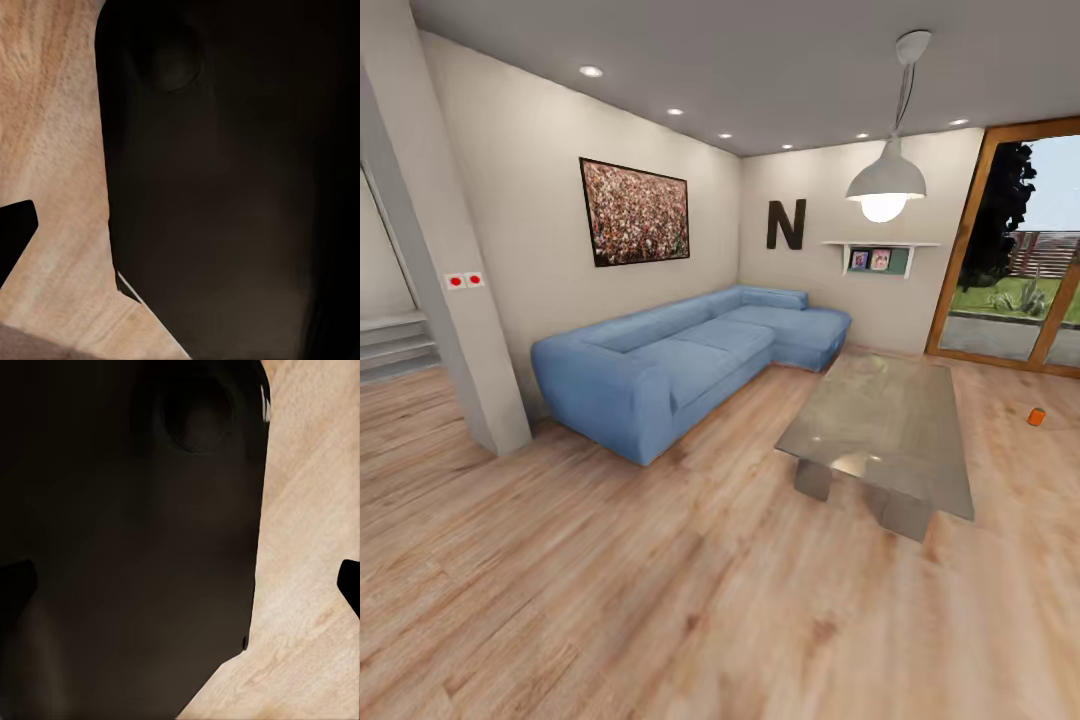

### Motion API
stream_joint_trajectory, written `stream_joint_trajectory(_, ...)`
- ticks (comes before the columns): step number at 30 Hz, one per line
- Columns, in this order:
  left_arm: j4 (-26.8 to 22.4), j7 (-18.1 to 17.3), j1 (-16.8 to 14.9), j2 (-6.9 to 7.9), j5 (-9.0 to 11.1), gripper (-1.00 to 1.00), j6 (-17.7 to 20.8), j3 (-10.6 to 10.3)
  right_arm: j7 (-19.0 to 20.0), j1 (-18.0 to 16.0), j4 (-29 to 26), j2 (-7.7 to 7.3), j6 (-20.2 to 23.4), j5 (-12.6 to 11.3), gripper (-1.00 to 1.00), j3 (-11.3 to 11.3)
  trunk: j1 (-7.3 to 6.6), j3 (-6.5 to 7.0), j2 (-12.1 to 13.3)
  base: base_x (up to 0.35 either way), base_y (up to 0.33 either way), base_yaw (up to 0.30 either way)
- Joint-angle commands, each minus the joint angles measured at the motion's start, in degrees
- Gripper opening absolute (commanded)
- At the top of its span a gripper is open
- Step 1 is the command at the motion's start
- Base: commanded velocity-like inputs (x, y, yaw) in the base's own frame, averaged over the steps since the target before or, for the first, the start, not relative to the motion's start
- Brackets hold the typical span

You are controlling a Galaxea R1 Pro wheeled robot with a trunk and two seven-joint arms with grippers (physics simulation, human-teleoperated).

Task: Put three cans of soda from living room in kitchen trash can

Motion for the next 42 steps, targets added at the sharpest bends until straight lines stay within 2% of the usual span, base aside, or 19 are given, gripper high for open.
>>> stream_joint_trajectory(1,0.0,0.0,0.0,0.0,0.0,1.0,0.0,0.0,0.0,0.0,0.0,0.0,0.0,0.0,1.0,0.0,0.0,0.0,0.01,0.0,0.0,0.0)
stream_joint_trajectory(4,-0.03,-0.67,0.0,-0.84,-0.07,1.0,-0.37,0.2,0.17,0.01,0.27,-0.06,0.91,0.28,1.0,0.2,0.0,0.0,0.01,0.024,0.0,0.0)
stream_joint_trajectory(26,-0.03,-0.67,0.0,-0.84,-0.07,1.0,-0.37,0.2,0.17,0.01,0.27,-0.06,0.91,0.28,1.0,0.2,0.0,0.0,0.01,0.019,0.0,0.0)
stream_joint_trajectory(30,-1.34,-0.62,-0.74,0.13,0.0,1.0,-1.67,0.11,1.16,0.0,-1.0,-1.36,-0.38,0.48,1.0,0.08,0.0,0.0,0.01,0.009,0.0,0.0)
stream_joint_trajectory(37,-3.6,-1.91,-1.2,0.86,0.08,1.0,-3.92,0.22,3.4,0.07,-3.26,-3.61,-2.63,0.25,1.0,-0.38,0.0,0.0,0.01,0.002,0.0,0.0)
stream_joint_trajectory(38,-18.5,-6.61,-1.19,0.88,0.08,1.0,-7.31,0.23,9.94,0.07,-14.55,-6.57,-11.51,0.19,1.0,-0.42,0.0,0.0,0.01,0.0,0.0,0.0)
stream_joint_trajectory(42,-25.52,-11.2,-1.04,0.93,0.12,1.0,-7.21,0.3,11.9,0.08,-19.46,-7.31,-11.82,0.01,1.0,-0.55,0.0,0.0,0.01,0.0,0.0,0.0)
